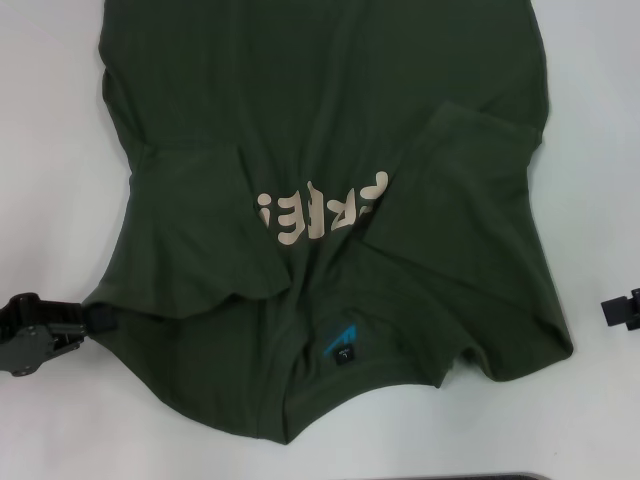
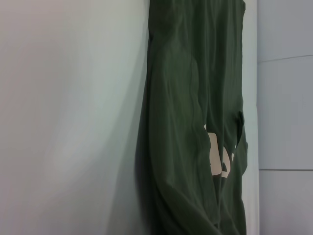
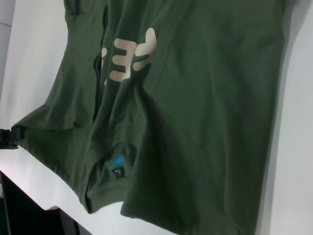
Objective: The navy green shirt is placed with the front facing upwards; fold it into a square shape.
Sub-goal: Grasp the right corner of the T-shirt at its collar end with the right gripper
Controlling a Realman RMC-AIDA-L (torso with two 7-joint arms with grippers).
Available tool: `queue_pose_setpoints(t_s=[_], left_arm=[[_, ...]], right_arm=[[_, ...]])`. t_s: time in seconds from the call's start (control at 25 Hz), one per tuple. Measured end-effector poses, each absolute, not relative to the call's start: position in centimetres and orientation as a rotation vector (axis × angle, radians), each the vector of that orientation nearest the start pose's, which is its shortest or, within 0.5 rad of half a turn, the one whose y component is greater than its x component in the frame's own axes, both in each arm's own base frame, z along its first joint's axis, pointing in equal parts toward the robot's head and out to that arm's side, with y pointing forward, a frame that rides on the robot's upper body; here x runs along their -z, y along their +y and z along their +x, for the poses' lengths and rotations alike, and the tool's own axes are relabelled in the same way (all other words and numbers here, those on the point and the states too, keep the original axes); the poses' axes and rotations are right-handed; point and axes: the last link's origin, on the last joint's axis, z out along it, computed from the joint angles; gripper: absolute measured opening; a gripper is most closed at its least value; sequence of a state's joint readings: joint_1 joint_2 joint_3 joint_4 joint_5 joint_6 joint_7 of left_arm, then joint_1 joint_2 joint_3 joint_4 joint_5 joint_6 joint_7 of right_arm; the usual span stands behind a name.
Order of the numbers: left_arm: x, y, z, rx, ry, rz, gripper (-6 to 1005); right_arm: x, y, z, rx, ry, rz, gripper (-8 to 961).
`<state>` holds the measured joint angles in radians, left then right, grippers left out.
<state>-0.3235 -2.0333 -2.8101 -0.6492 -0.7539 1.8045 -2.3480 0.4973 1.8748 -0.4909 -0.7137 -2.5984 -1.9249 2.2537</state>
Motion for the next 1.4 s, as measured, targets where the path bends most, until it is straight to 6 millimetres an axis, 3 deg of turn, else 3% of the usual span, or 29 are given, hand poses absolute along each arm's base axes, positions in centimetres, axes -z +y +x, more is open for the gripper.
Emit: queue_pose_setpoints(t_s=[0.44,1.4], left_arm=[[-3.1,22.5,-35.6,-0.710,2.333,1.972,26],[-3.1,22.5,-35.5,-0.710,2.335,1.968,27]], right_arm=[[-6.4,26.3,34.6,-0.055,2.053,-2.420,776],[-4.9,26.4,34.7,-0.041,2.074,-2.390,777]])
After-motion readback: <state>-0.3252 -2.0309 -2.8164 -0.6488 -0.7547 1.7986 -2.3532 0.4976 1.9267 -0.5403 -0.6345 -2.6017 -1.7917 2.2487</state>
